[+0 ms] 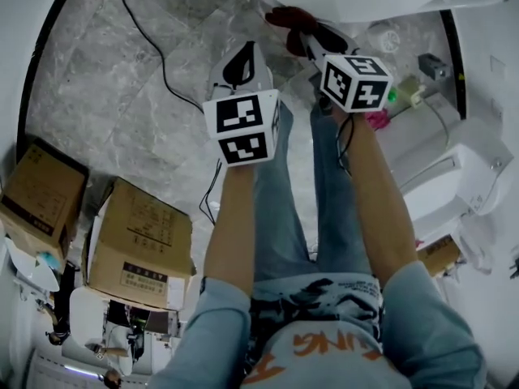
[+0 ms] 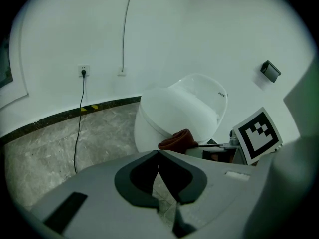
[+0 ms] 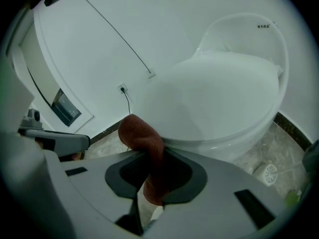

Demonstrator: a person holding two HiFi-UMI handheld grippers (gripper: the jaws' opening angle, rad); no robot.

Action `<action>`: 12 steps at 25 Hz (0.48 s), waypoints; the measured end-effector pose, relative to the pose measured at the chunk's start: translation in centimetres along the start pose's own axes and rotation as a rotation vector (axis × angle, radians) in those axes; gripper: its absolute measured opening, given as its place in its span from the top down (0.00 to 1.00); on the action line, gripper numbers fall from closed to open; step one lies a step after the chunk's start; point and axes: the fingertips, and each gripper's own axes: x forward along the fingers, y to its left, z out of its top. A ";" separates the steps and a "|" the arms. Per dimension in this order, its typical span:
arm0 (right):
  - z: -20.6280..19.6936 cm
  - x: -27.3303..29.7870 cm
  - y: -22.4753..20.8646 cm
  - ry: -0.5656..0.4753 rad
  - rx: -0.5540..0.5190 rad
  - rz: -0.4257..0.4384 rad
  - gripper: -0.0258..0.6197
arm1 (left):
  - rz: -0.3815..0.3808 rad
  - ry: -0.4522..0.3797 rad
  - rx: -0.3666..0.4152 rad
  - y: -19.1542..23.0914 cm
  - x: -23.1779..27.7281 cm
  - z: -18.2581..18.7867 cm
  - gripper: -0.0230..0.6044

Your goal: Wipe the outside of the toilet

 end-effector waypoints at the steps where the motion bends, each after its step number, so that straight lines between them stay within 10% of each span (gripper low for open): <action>1: 0.0 0.0 -0.3 0.000 0.001 0.006 0.85 | -0.001 0.000 0.000 -0.5 0.1 -0.2 0.97; 12: -1.3 -1.8 -4.6 0.024 0.023 0.047 0.85 | 0.037 0.016 0.008 -5.2 0.4 -1.7 0.97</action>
